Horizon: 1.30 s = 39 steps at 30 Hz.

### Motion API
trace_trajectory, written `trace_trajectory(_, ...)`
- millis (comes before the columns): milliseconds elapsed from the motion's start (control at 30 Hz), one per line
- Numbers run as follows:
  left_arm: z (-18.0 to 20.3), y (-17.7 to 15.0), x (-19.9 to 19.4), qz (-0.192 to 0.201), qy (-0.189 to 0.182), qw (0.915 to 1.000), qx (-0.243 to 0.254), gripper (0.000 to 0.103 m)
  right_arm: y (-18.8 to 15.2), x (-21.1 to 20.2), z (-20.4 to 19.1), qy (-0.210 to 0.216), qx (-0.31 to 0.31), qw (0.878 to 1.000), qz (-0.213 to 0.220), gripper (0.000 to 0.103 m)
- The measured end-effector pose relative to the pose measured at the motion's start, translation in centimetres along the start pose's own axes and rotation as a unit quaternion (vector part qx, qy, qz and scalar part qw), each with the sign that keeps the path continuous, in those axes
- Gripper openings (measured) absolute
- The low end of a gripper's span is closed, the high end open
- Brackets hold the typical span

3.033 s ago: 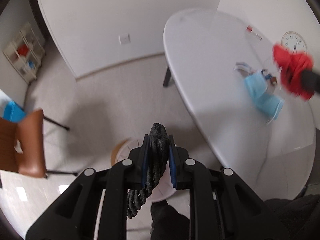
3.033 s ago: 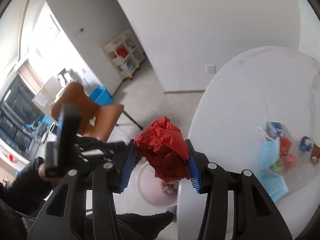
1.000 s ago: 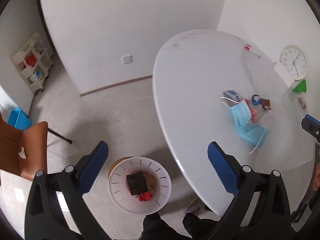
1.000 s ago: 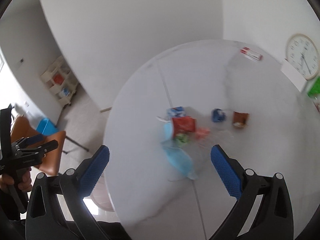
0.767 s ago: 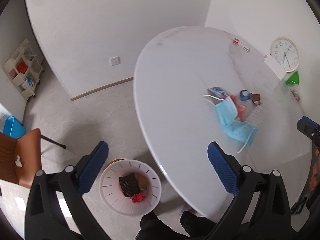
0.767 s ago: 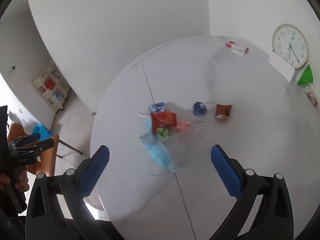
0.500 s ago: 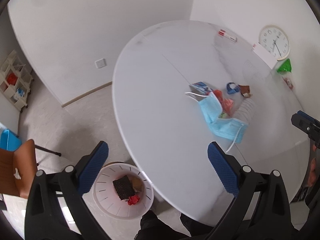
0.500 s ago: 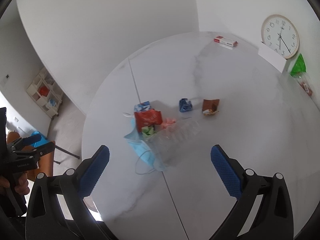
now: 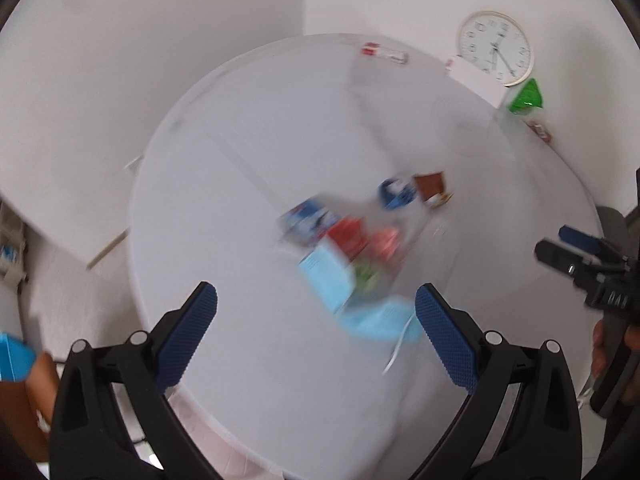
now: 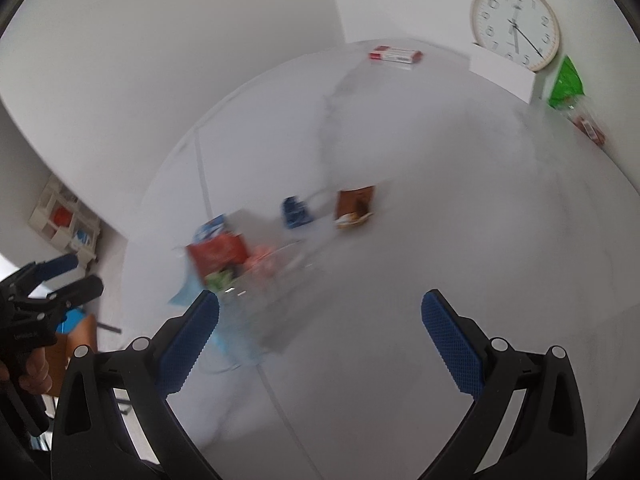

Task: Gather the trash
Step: 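Move both tools back toward the table, then grasp the blue wrapper with the left tool while the right tool grasps the brown snack bag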

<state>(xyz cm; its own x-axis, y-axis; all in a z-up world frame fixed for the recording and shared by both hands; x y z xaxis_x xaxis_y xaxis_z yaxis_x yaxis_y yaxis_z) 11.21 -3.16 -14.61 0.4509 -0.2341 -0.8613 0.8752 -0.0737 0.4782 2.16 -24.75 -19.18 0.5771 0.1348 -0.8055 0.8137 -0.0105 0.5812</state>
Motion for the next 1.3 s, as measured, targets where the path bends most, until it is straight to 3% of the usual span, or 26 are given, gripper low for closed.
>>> trace_trajectory(167,5.7,3.6,5.2,-0.019,-0.031,0.9984,0.043,0.095,0.1,1.3,4.2,-0.015,0.028,0.999,-0.006,0.1)
trace_trajectory(333,9.0,6.3,12.3,-0.061,-0.017,0.9942,0.088,0.095,-0.2,2.6,7.8,-0.029,0.058,0.998,-0.014,0.1)
trace_trajectory(533,11.0,7.3,17.5,-0.111,-0.012,0.9876,0.111,0.093,-0.6,4.6,10.8,-0.032,0.093,0.995,-0.021,0.1)
trace_trajectory(733,11.4,6.6,21.6,-0.175,0.002,0.9765,0.125,0.064,0.1,7.0,11.3,-0.023,0.101,0.994,-0.025,0.1)
trace_trajectory(833,11.3,6.2,22.5,-0.196,0.001,0.9726,0.125,0.053,0.9,7.9,11.0,-0.021,0.092,0.995,-0.027,0.1)
trace_trajectory(1100,11.0,6.4,21.9,-0.191,-0.027,0.975,0.11,0.039,3.8,11.8,9.2,0.019,0.062,0.997,-0.03,0.1)
trace_trajectory(1233,10.1,7.2,21.0,-0.178,-0.032,0.9793,0.092,0.038,5.2,15.8,7.6,0.035,0.03,0.997,-0.062,0.098)
trace_trajectory(1300,9.5,7.6,20.2,-0.168,-0.038,0.9816,0.083,0.038,5.5,17.2,6.9,0.037,0.018,0.996,-0.073,0.09)
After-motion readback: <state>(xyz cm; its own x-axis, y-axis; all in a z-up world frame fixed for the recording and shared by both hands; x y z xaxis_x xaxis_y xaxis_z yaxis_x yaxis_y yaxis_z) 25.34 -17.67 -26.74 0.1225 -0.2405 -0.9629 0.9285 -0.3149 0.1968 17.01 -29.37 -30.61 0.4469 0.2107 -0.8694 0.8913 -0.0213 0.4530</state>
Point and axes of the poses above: each gripper's, at about its wrist camera, not at the fingertips, and x roughly the way its jaws point, z to its right, y to its top, the point moved 5 cm from there along x, roughly the way its jaws point, and after that the axes turned 14 degrees about -x, right-handed, at the moved point
